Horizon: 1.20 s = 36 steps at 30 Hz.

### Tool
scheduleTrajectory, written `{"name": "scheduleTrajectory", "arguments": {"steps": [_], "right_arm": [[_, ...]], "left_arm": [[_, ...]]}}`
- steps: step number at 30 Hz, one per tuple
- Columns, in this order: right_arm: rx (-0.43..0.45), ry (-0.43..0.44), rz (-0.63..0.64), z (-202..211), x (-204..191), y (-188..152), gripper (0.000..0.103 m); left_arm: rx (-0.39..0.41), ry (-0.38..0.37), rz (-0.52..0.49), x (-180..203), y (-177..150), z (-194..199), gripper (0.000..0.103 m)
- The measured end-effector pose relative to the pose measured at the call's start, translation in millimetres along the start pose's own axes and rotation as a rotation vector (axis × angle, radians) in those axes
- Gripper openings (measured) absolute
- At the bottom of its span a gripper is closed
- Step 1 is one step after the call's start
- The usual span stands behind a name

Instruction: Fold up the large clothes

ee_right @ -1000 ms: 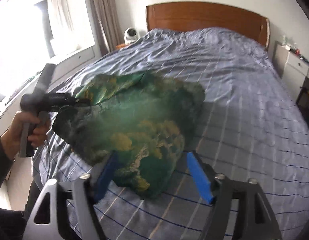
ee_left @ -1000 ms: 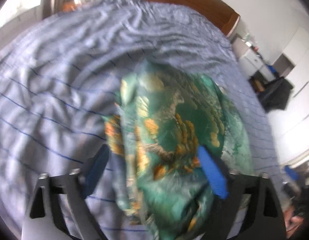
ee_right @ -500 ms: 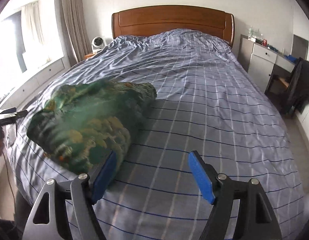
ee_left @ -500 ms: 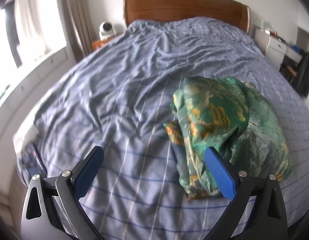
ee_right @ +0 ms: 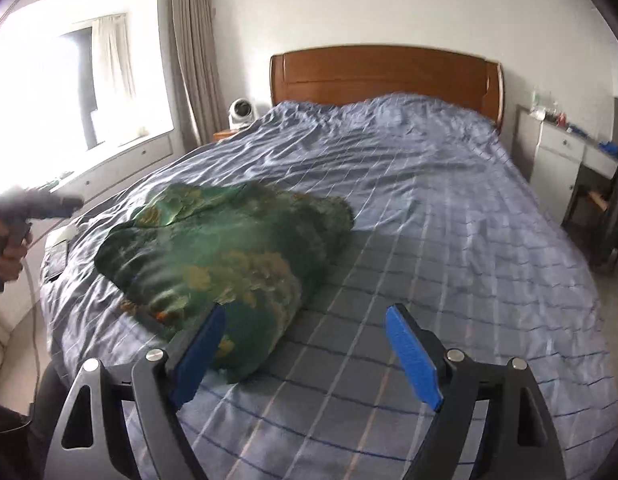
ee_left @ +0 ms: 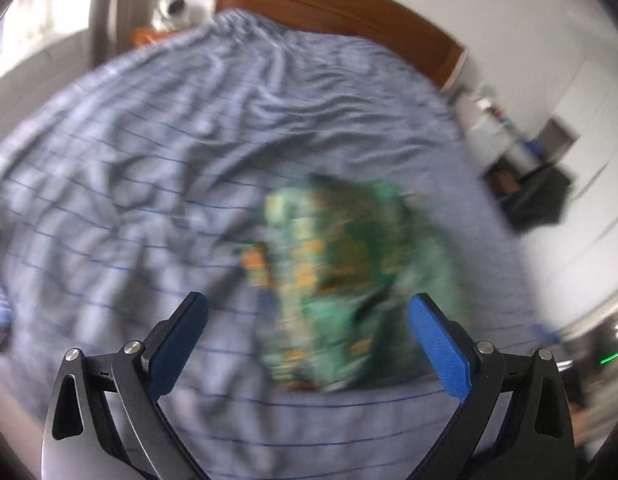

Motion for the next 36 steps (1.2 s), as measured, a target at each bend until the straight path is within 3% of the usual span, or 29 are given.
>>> {"name": "scheduleTrajectory", "arguments": {"steps": [3, 8, 11, 15, 18, 24, 25, 31, 32, 33, 36], "right_arm": [[-0.067, 0.039, -0.054, -11.5, -2.3, -0.3, 0.084], [-0.089, 0.092, -0.121, -21.9, -2.6, 9.4, 0.084], [-0.104, 0.104, -0.148, -31.0, 1.3, 18.4, 0.084], [-0.197, 0.165, -0.209, -68.1, 16.8, 21.0, 0.084], [-0.280, 0.266, -0.310, -113.4, 35.4, 13.5, 0.084], [-0.433, 0.462, -0.468, -189.8, 41.4, -9.0, 0.084], [-0.447, 0.493, -0.495, -199.2, 40.7, -11.6, 0.088], [-0.482, 0.561, -0.603, -236.2, 44.7, -15.8, 0.097], [-0.477, 0.550, -0.586, -238.0, 40.0, -11.8, 0.095], [-0.470, 0.534, -0.560, -237.0, 35.2, -8.1, 0.093], [-0.395, 0.453, -0.371, -215.0, 9.0, 8.4, 0.081]], "left_arm": [[-0.069, -0.090, -0.010, 4.3, 17.3, -39.3, 0.101], [-0.260, -0.085, 0.043, -17.9, 11.2, -123.7, 0.099], [-0.310, -0.122, 0.126, -40.9, -5.9, -153.2, 0.101], [-0.312, -0.273, 0.251, -59.7, -25.5, -172.9, 0.103], [-0.302, -0.346, 0.293, -63.9, -31.3, -182.4, 0.103], [-0.307, -0.414, 0.310, -70.6, -40.2, -200.4, 0.103], [-0.306, -0.426, 0.319, -73.1, -41.7, -203.4, 0.103], [-0.304, -0.427, 0.330, -69.9, -47.6, -212.5, 0.103], [-0.302, -0.414, 0.313, -64.8, -46.4, -210.8, 0.094], [-0.294, -0.420, 0.311, -57.0, -42.6, -210.1, 0.077], [-0.277, -0.383, 0.251, -46.1, -38.9, -194.0, 0.063]]}}
Point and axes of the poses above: each gripper's, at about its wrist camera, not at the fingertips, and z roughly against the way its jaws point, x to its right, y to its top, the point moved 1 cm from there along -z, roughly the way its jaws point, and after that the axes turned 10 degrees about -z, right-handed, at the moved point
